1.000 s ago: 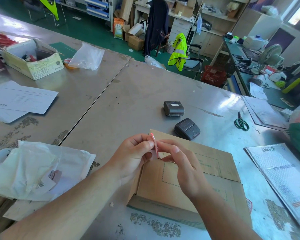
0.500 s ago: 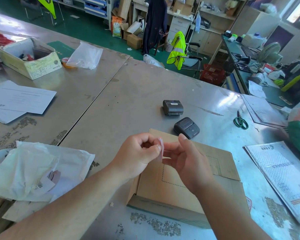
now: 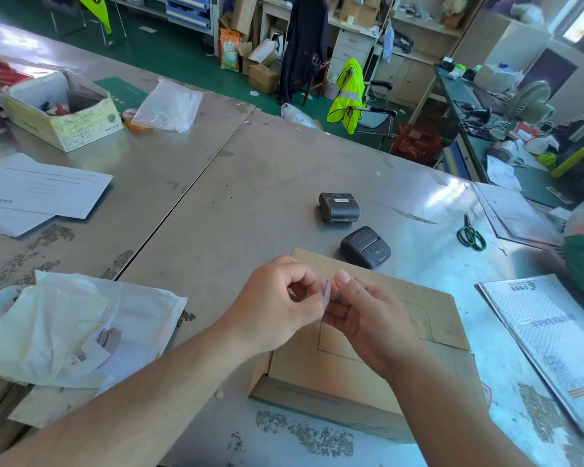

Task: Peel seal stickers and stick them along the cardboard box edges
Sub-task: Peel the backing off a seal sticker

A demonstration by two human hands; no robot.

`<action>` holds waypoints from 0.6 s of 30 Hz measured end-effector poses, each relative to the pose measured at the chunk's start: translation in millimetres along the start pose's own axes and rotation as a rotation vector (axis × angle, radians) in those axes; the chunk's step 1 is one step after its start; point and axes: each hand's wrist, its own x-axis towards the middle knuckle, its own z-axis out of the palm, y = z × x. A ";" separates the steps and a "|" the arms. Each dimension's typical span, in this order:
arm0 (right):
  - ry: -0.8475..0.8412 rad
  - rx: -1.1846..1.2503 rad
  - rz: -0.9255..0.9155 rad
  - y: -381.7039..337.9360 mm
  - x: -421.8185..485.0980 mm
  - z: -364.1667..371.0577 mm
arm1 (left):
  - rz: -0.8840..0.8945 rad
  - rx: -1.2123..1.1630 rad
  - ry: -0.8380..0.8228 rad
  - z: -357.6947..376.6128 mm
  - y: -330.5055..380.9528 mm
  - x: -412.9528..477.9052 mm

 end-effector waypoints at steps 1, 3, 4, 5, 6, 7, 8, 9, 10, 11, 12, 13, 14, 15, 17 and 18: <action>0.002 -0.003 -0.003 -0.1 -0.2 0.3 | 0.004 0.004 0.003 0.0 0.3 0.0; 0.019 -0.007 -0.009 0.6 -0.1 0.1 | 0.011 0.008 0.007 0.1 0.3 0.3; 0.028 -0.007 -0.011 0.8 0.0 -0.1 | 0.013 0.009 0.007 0.0 0.6 0.3; 0.035 -0.007 -0.011 1.1 -0.1 -0.4 | 0.013 0.008 0.006 0.0 0.9 0.2; 0.035 -0.009 -0.010 1.2 -0.2 -0.5 | 0.012 0.007 0.005 0.0 1.4 -0.1; 0.028 -0.010 -0.011 1.4 -0.4 -0.7 | 0.012 0.005 0.003 0.1 1.7 -0.3; 0.024 -0.011 -0.011 1.4 -0.8 -1.1 | 0.012 0.004 0.001 0.0 2.3 -0.7; 0.028 -0.016 -0.010 1.1 -1.1 -1.3 | 0.014 0.001 -0.001 0.0 2.8 -0.8; 0.035 -0.021 -0.008 0.8 -1.1 -1.4 | 0.015 0.000 -0.001 -0.1 2.8 -0.9; 0.040 -0.024 -0.007 1.0 -0.9 -1.6 | 0.016 0.000 0.000 -0.1 2.3 -0.6; 0.045 -0.026 -0.008 0.9 -0.8 -1.4 | 0.014 0.001 0.003 -0.4 1.8 -0.5; 0.053 -0.031 -0.011 0.9 -0.7 -1.1 | 0.009 -0.001 0.006 -0.6 1.3 0.0; 0.060 -0.034 -0.015 1.0 -0.5 -0.8 | 0.004 -0.004 0.006 -0.9 0.9 0.0; 0.065 -0.038 -0.018 1.3 -0.4 -0.9 | 0.003 -0.007 0.008 -1.1 0.6 0.0; 0.082 -0.057 -0.015 1.9 -0.2 -1.6 | 0.007 -0.007 0.012 -0.2 0.4 -0.5; 0.089 -0.067 -0.015 2.5 0.0 -2.0 | 0.011 -0.009 0.016 0.6 0.6 -0.7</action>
